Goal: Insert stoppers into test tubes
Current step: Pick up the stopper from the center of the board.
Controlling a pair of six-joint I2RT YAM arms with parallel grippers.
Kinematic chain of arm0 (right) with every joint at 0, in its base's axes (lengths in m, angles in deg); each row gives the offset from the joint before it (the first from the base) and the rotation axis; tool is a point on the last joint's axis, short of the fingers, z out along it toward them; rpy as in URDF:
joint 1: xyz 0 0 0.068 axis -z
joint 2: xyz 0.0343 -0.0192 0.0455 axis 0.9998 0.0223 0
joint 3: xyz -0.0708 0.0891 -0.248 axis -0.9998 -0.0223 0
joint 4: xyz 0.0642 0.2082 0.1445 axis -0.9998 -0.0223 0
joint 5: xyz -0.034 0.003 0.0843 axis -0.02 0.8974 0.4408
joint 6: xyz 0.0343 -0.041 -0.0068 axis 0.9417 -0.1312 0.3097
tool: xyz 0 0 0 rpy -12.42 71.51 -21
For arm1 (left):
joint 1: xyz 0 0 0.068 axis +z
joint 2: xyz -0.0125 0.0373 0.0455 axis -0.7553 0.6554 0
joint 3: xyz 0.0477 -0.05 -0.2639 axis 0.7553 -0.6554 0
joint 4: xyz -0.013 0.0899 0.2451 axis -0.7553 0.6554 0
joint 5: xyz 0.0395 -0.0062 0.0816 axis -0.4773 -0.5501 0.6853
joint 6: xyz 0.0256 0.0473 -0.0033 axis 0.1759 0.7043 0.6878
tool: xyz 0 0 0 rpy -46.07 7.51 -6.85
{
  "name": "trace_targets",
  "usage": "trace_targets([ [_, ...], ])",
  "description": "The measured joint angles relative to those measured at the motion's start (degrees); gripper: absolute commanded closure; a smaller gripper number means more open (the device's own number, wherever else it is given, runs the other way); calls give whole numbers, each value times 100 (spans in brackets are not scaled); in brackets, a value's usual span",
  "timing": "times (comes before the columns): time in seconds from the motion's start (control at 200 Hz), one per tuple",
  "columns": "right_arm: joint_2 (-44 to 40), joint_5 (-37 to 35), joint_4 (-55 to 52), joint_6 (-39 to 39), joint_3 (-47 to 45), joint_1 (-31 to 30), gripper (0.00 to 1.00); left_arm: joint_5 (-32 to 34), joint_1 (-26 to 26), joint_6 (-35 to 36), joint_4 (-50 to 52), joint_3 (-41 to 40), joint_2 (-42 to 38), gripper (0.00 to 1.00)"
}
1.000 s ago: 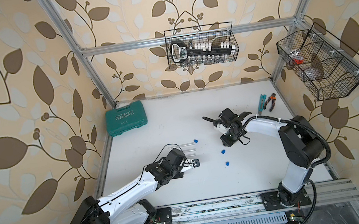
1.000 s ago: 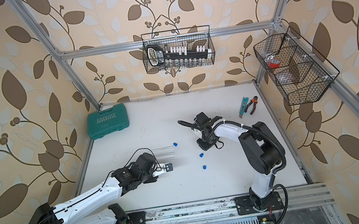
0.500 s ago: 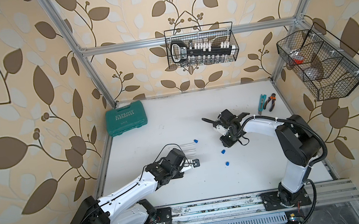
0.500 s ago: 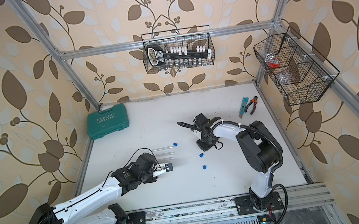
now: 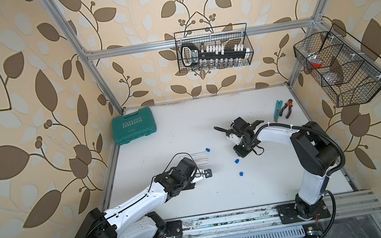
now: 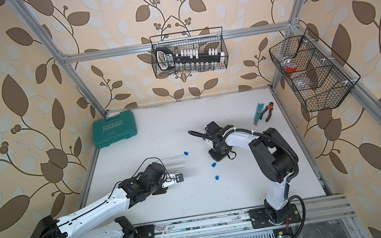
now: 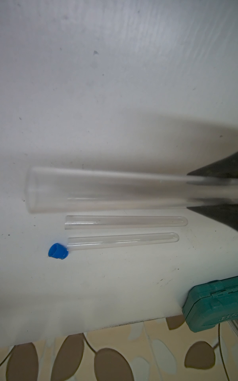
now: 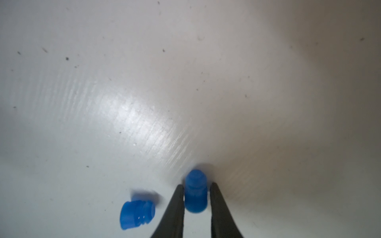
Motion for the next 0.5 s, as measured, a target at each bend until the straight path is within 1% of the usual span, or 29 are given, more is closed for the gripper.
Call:
trace_targets([
  [0.5,4,-33,26,-111,0,0,86,2,0,2,0,0,7,100],
])
